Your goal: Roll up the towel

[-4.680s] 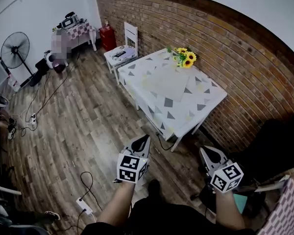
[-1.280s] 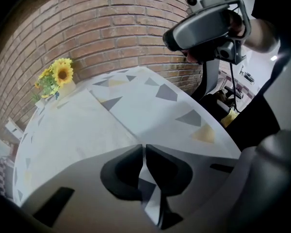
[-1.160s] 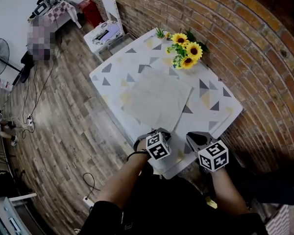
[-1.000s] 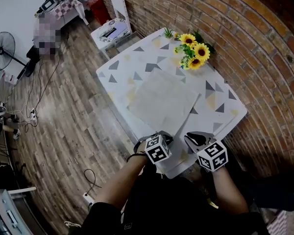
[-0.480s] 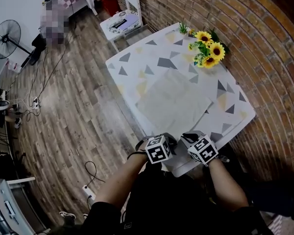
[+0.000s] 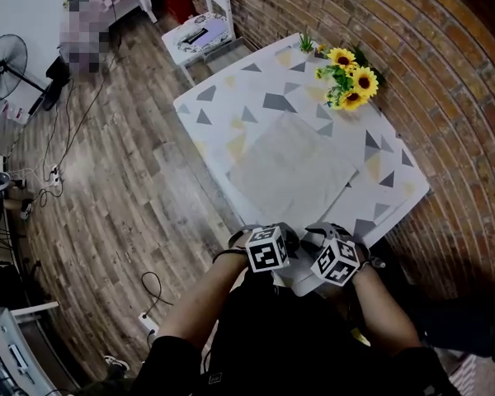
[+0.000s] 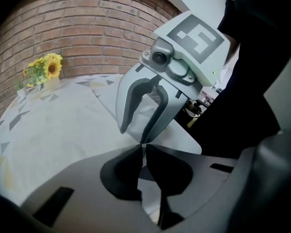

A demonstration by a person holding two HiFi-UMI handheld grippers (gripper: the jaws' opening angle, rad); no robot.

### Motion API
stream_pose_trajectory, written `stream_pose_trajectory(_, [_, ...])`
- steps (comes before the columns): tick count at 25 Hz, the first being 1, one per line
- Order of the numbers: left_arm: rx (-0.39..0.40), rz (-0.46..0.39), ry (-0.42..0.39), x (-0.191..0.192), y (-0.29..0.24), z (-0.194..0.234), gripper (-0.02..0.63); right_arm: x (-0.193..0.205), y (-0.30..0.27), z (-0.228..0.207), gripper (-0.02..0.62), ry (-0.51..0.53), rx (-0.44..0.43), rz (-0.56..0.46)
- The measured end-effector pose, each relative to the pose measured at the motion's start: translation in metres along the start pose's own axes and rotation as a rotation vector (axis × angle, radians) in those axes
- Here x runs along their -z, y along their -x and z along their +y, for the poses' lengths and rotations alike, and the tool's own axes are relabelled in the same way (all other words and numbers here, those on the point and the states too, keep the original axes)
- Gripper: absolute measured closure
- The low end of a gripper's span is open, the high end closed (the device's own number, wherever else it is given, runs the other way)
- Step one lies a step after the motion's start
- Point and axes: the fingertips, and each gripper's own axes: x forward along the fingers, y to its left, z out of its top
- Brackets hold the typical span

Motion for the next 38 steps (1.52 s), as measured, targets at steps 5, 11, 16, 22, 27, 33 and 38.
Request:
stream_pose_trajectory(5, [0.014,0.018,-0.020,0.004,-0.001,-0.001,0.569,0.010,-0.010,0.012,0.469,0.061,-0.032,0.054])
stream_pose_trajectory(11, [0.012,0.045,-0.033,0.011,0.000,0.002,0.568,0.010,-0.017,0.016,0.517,0.067,-0.029,0.052])
stream_pose_trajectory(16, [-0.049,0.060,-0.041,0.017,0.001,0.013,0.566,0.013,-0.019,0.019,0.569,0.048,-0.058,0.059])
stream_pose_trajectory(22, [-0.077,0.056,-0.020,0.020,0.003,0.023,0.566,0.009,-0.011,0.016,0.554,0.027,-0.060,0.049])
stream_pose_trajectory(27, [-0.098,0.050,-0.016,0.017,0.003,0.030,0.566,-0.010,-0.007,0.015,0.537,0.052,-0.062,-0.008])
stream_pose_trajectory(33, [-0.153,0.027,0.008,0.020,0.010,0.039,0.566,-0.006,-0.027,0.017,0.534,0.072,-0.078,0.031])
stream_pose_trajectory(38, [-0.139,0.016,-0.018,0.026,0.018,0.025,0.566,-0.004,-0.030,0.010,0.531,0.001,-0.089,0.029])
